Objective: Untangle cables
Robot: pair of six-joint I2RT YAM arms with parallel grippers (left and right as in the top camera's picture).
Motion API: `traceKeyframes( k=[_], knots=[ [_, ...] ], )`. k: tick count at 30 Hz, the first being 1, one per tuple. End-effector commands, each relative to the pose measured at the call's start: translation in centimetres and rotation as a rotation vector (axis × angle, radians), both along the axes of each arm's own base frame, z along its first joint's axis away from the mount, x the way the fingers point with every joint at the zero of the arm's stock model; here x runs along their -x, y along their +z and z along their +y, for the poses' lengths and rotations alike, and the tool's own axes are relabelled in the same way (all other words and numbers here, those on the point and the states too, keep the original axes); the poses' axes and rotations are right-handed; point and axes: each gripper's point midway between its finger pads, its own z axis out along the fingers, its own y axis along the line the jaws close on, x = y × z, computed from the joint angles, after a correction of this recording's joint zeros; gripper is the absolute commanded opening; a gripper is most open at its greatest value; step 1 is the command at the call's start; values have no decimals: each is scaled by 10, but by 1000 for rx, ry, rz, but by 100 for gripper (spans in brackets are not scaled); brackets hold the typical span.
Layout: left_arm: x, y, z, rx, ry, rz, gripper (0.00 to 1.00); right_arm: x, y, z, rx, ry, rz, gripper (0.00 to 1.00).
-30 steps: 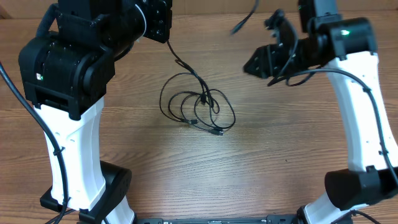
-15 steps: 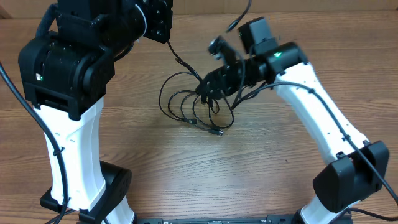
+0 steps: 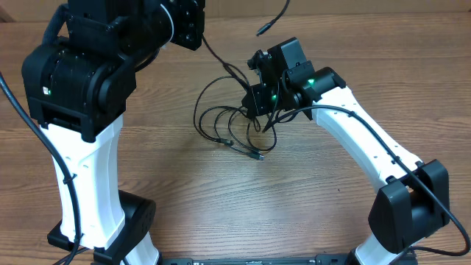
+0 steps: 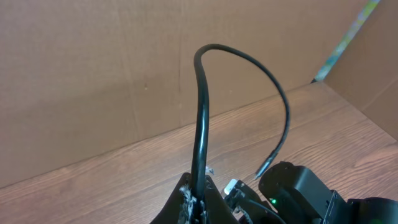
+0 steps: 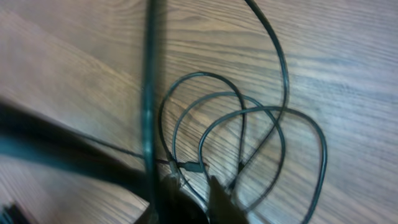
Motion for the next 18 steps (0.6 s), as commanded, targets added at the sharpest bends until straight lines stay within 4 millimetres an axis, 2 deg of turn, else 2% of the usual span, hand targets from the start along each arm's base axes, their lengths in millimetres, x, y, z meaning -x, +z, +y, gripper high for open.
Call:
traceKeyframes(
  k=[1, 4, 6, 9, 14, 16, 18],
  knots=[
    [-3, 3, 8, -5, 56, -12, 4, -3, -2, -11, 30, -58, 8, 5],
    [-10, 1, 35, -66, 201, -23, 4, -8, 0, -33, 83, -96, 5, 4],
    [-13, 4, 56, -94, 312, -40, 4, -14, 4, -57, 129, -157, 8, 4],
    [-9, 19, 88, -82, 453, -81, 4, -20, 4, -101, 180, -258, 30, 14],
    [5, 48, 130, 1, 575, -157, 4, -23, -3, -168, 221, -408, 108, 22],
    [10, 55, 148, 38, 629, -173, 4, -24, -4, -189, 223, -458, 127, 21],
    [14, 58, 162, 65, 663, -176, 4, -24, -5, -203, 213, -492, 140, 17]
  ],
)
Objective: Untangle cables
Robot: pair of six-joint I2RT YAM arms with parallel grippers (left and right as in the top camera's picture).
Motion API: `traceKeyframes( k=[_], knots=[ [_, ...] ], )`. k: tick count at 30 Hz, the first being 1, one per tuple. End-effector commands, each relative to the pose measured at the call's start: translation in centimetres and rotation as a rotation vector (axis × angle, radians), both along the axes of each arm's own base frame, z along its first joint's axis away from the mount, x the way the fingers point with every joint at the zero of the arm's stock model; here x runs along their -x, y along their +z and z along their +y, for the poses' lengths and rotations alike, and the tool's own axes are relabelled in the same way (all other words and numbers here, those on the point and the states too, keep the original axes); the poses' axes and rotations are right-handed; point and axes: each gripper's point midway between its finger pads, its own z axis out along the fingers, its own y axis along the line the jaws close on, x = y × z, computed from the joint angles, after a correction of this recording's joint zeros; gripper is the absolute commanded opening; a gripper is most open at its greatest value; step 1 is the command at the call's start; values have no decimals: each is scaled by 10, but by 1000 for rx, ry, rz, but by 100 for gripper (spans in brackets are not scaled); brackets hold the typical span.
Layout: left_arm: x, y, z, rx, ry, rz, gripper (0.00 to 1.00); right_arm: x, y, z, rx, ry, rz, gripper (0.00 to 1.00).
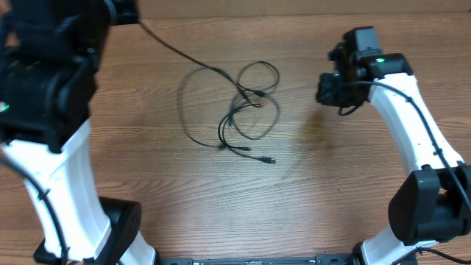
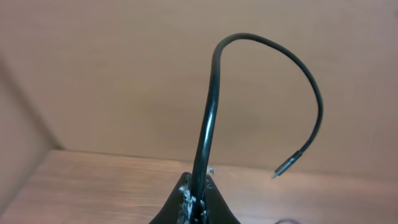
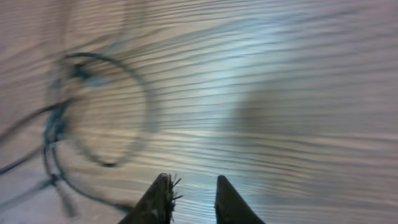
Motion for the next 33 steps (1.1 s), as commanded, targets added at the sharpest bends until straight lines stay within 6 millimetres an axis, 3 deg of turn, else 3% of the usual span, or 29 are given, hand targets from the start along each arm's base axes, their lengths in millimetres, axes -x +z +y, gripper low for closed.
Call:
traceKeyframes(
  k=[1, 4, 8, 11, 14, 17, 19, 21, 23, 24, 26, 28, 33],
  knots=[
    [24, 25, 30, 73, 90, -84, 4, -4, 15, -16, -18, -47, -35, 15],
    [22, 22, 17, 115, -11, -67, 4, -2, 23, 6, -175, 4, -29, 22],
    [20, 21, -37, 181, -321, -44, 4, 12, 49, 65, -440, 252, -67, 41],
    [23, 22, -67, 220, -498, -40, 4, 24, 57, 95, -492, 389, -88, 60],
    [23, 26, -76, 233, -557, -51, 4, 34, 56, 119, -471, 515, -114, 70],
    [23, 29, -76, 230, -558, -64, 4, 34, 54, 136, -455, 547, -127, 67],
    [24, 30, -76, 230, -559, -68, 4, 26, 51, 143, -463, 400, -75, 67],
    [24, 30, -76, 230, -558, -66, 4, 19, 44, 144, -488, 115, 47, 68],
    [24, 30, -76, 230, -558, -67, 4, 20, 39, 153, -535, -85, 148, 79],
    [24, 30, -76, 229, -558, -67, 4, 20, 38, 159, -555, -126, 168, 82],
    [23, 30, -76, 229, -558, -67, 4, 20, 38, 173, -586, -154, 176, 100],
    [23, 29, -76, 228, -555, -67, 4, 22, 35, 182, -590, -190, 190, 100],
    [24, 28, -75, 230, -553, -59, 4, 31, 18, 182, -559, -492, 316, 100]
  ],
)
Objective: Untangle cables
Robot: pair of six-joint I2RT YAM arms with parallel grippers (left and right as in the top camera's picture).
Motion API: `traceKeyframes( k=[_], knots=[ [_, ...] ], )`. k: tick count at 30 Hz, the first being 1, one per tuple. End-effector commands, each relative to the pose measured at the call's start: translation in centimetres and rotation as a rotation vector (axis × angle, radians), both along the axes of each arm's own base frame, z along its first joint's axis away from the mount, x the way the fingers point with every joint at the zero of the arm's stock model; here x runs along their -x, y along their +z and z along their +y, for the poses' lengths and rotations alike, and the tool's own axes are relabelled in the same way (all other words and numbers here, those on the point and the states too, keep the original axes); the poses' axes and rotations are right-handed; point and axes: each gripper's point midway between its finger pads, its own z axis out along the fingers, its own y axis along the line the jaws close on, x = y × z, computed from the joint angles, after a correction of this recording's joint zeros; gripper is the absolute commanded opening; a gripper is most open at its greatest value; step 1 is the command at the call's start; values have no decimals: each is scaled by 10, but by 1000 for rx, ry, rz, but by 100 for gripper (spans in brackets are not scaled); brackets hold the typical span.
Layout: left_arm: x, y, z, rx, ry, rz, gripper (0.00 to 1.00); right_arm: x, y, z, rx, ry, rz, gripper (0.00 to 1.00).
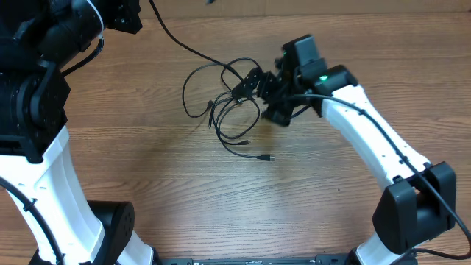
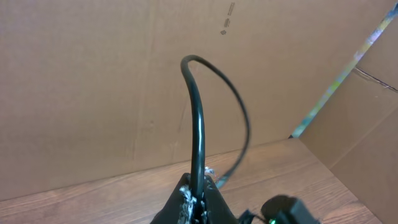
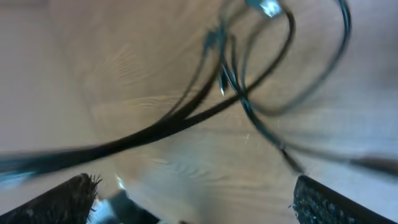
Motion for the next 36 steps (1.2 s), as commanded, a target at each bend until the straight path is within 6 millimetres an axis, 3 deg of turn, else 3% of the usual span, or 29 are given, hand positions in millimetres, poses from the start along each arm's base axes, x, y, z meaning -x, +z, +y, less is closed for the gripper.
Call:
traceKeyframes(
  k=[1, 4, 8, 11, 15, 19, 22, 30, 36],
  knots=[
    [2, 2, -3, 12, -18, -1, 4, -2, -11, -7, -3, -292, 200, 100],
    [2, 1, -3, 11, -17, 3, 4, -7, -16, -12, -9, -424, 263, 96],
    [2, 1, -3, 11, -17, 3, 4, -27, -23, -37, 93, -521, 156, 96],
    [2, 1, -3, 11, -17, 3, 4, -36, -27, -56, 251, -405, -19, 95],
    [2, 1, -3, 11, -16, 3, 4, -26, -34, -62, 356, -217, -83, 95],
    [1, 1, -2, 10, -13, 2, 4, -11, -44, -69, 347, -354, 57, 95],
    [1, 1, -2, 10, -13, 3, 4, -12, -48, -68, 294, -492, 132, 93],
    [2, 1, -2, 11, -13, 3, 4, -23, -55, -53, 163, -654, 221, 90],
    [1, 1, -2, 11, -13, 3, 4, -36, -50, -26, 23, -612, 236, 90]
  ],
)
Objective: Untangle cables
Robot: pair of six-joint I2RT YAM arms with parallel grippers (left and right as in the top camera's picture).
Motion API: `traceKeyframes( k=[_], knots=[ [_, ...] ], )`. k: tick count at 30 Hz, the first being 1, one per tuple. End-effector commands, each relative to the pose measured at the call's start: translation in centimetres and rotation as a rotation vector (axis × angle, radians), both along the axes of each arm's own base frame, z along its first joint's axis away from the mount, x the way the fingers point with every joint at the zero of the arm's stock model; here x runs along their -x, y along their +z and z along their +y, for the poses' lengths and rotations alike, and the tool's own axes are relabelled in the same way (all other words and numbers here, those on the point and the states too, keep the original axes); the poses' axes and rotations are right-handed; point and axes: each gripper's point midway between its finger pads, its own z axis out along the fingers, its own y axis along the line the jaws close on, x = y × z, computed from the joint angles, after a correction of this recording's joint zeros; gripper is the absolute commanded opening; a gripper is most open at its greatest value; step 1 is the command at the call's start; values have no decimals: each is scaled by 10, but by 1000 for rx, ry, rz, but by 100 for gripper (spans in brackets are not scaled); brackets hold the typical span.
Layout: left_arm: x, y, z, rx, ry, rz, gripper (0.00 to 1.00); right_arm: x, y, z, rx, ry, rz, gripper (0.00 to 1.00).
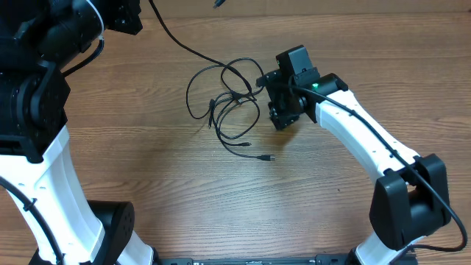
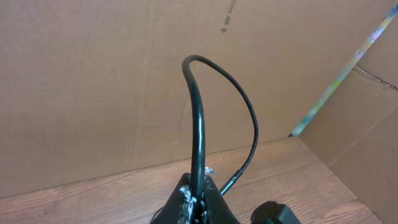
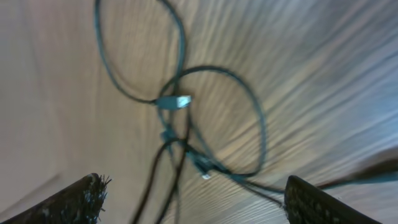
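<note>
Thin black cables lie in a tangle (image 1: 229,103) on the wooden table, with loose plug ends (image 1: 265,157) toward the front. One thicker black cable (image 1: 176,43) rises from the tangle to my left gripper (image 1: 136,9), high at the far left. In the left wrist view that gripper (image 2: 198,198) is shut on this cable (image 2: 198,118), whose free end arcs over and hangs down. My right gripper (image 1: 271,99) sits at the tangle's right edge. Its jaws are wide open in the right wrist view (image 3: 199,205), with blurred cable loops (image 3: 186,124) beyond them and nothing gripped.
Brown cardboard walls (image 2: 93,74) stand behind the table. The left arm's tall white column and base (image 1: 66,184) fill the left side. The right arm's white link (image 1: 360,140) crosses the right half down to its base at the front right.
My right gripper, still wide open, has turned and drawn back slightly from the tangle's right edge. The loops have shifted a little. My left gripper holds the thick cable as before.
First my right gripper was low in the tangle, jaws close together, and my left held the thick cable above mid-table. Then the left was far left and the right out to the right. Later the right was back at the tangle, wide open, and stays there now.
</note>
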Motion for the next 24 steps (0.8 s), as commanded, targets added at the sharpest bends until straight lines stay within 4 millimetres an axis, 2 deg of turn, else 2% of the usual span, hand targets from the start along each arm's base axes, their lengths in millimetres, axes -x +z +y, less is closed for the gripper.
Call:
traceKeyframes(
  k=[1, 2, 7, 9, 13, 15, 22, 24],
  knots=[
    [1, 2, -2, 11, -13, -5, 4, 1, -5, 18, -100, 1, 47, 89],
    [1, 2, -3, 11, -13, -4, 4, 1, -7, 21, -113, -7, 57, 88],
    [1, 2, -2, 11, -13, -4, 4, 7, -18, 28, -139, -58, 127, 63],
    [1, 2, -2, 11, -13, -4, 4, 7, -18, 28, -145, -75, 136, 56],
    [1, 2, -2, 11, -13, -4, 4, 5, -17, 29, -150, -76, 127, 52],
    [1, 2, -2, 11, -13, -5, 4, 5, -17, 29, -150, -76, 127, 47],
    [1, 2, -2, 11, -13, -5, 4, 7, -22, 28, -148, -95, 155, 9],
    [1, 2, -2, 11, -13, -5, 4, 8, -25, 28, -143, -96, 162, 5]
  ],
)
